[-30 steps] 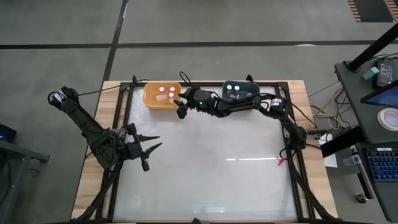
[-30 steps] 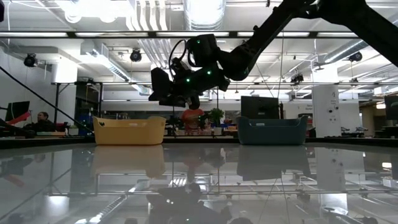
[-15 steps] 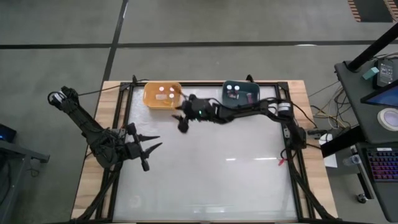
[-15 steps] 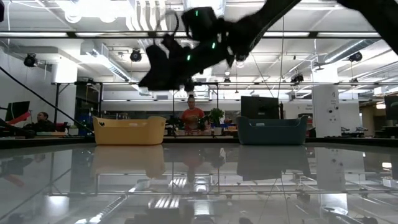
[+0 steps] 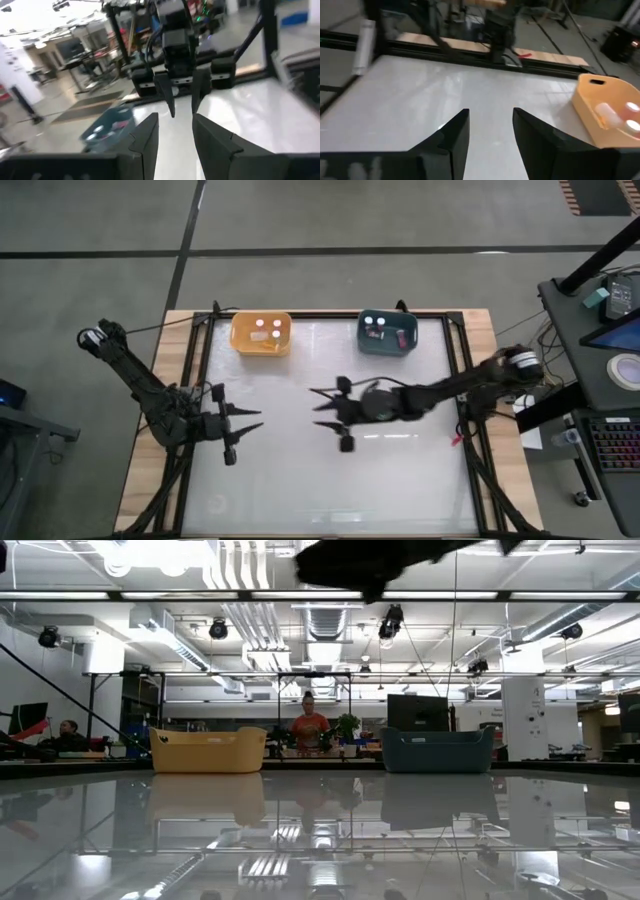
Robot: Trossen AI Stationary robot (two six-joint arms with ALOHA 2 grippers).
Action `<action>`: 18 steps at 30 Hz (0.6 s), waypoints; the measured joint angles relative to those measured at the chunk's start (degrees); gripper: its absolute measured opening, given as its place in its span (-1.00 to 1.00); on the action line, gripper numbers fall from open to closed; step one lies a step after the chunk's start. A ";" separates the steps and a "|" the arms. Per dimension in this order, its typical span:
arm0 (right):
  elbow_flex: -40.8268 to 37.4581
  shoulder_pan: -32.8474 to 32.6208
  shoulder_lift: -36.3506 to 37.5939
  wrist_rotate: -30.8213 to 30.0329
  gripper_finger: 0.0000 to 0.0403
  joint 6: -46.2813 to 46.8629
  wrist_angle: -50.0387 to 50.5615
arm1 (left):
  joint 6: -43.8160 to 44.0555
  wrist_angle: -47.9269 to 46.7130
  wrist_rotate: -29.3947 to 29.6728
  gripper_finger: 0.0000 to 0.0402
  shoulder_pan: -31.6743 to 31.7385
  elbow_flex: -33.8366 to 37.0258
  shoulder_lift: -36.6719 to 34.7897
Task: Pick and place medicine bottles into bin by pill shape (circle, oval)
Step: Return to Home Position
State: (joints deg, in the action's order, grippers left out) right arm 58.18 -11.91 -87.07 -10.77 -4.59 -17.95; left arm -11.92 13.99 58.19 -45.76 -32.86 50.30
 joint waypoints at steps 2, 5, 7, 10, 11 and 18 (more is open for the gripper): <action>-4.92 -1.60 3.68 0.01 -0.32 -0.02 -2.21 | 0.14 4.16 -1.38 -0.48 0.02 0.75 1.25; -12.06 -3.15 8.60 0.01 -0.35 0.01 -6.77 | 1.39 9.51 -2.35 -0.48 0.04 1.57 4.72; -16.73 -3.86 11.20 0.02 -0.37 0.02 -10.07 | 2.32 13.40 -2.45 -0.48 0.40 1.66 8.08; -23.22 -4.30 14.22 0.20 -0.39 -0.15 -15.07 | 2.51 20.91 -2.51 -0.48 1.20 1.70 13.53; -25.14 -4.29 15.08 0.22 -0.39 -0.42 -16.98 | 2.35 23.71 -2.91 -0.48 1.72 1.70 15.19; -35.36 -2.94 19.29 0.34 -0.43 -5.75 -28.57 | 2.12 32.02 -19.19 -0.48 11.11 0.87 21.86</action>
State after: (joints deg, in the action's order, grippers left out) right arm 22.82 -14.85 -67.78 -10.43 -10.33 -46.52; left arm -9.80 46.01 39.00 -34.65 -31.99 72.16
